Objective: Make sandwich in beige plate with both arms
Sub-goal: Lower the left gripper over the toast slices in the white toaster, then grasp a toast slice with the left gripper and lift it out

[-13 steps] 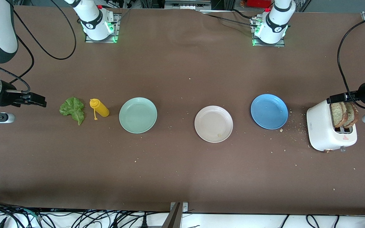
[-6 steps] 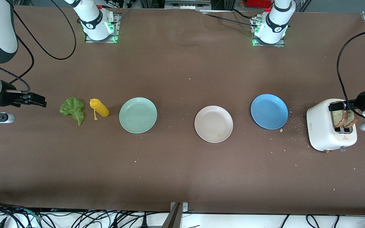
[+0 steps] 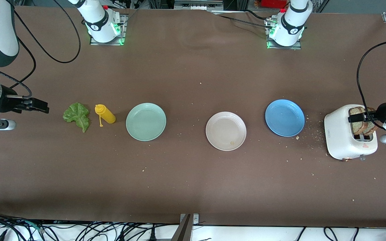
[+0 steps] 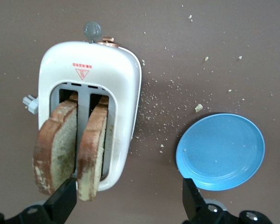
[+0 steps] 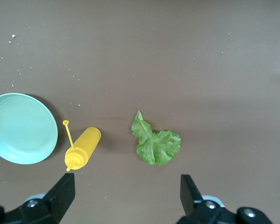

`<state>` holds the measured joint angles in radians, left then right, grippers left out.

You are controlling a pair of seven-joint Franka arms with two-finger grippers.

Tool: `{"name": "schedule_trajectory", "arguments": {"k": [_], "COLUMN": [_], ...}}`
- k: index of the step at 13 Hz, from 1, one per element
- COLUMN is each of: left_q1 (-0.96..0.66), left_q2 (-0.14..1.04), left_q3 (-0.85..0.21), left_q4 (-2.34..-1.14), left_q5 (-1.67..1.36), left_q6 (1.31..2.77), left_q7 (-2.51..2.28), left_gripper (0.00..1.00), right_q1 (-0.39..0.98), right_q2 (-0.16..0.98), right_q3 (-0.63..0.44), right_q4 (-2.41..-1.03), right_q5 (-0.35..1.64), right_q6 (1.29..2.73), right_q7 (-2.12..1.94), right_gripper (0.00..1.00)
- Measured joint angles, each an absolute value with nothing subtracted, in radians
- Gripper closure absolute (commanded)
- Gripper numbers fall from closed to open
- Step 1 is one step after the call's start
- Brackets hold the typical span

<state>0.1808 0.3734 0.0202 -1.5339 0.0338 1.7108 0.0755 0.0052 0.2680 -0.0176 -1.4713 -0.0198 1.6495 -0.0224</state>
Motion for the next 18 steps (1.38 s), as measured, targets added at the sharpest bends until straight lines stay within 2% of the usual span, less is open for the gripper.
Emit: {"name": "schedule_trajectory", "arguments": {"k": [8,14,15,16,18], "left_q1": [0.226,0.229,0.229,0.229,0.229], "left_q2": [0.415,0.408,0.404,0.398,0.384], "left_q3": [0.023,0.021,0.021,0.021,0.021], "left_q4": [-1.539,-1.633,-1.64,-1.65,-1.681], "left_q5": [0.034,0.034,0.034,0.034,0.034], "left_q6": [1.749,1.856,1.862,1.87,1.889], "left_q7": [0.159,0.164,0.164,0.164,0.164], "left_gripper": [0.0,0.0,0.03,0.12,0.51], "right_q1": [0.005,0.005,0.005,0.005,0.005], "right_q2": [0.268,0.268,0.268,0.268,0.268], "right_q3": [-0.018,-0.018,-0.018,-0.018,-0.018], "right_q4": [-1.471,-1.471,-1.471,-1.471,-1.471], "right_q5": [-0.02,-0.021,-0.021,-0.021,-0.021], "right_q6": [1.649,1.649,1.649,1.649,1.648], "right_q7": [-0.022,-0.022,-0.022,-0.022,-0.022], "right_gripper": [0.0,0.0,0.0,0.0,0.0]}}
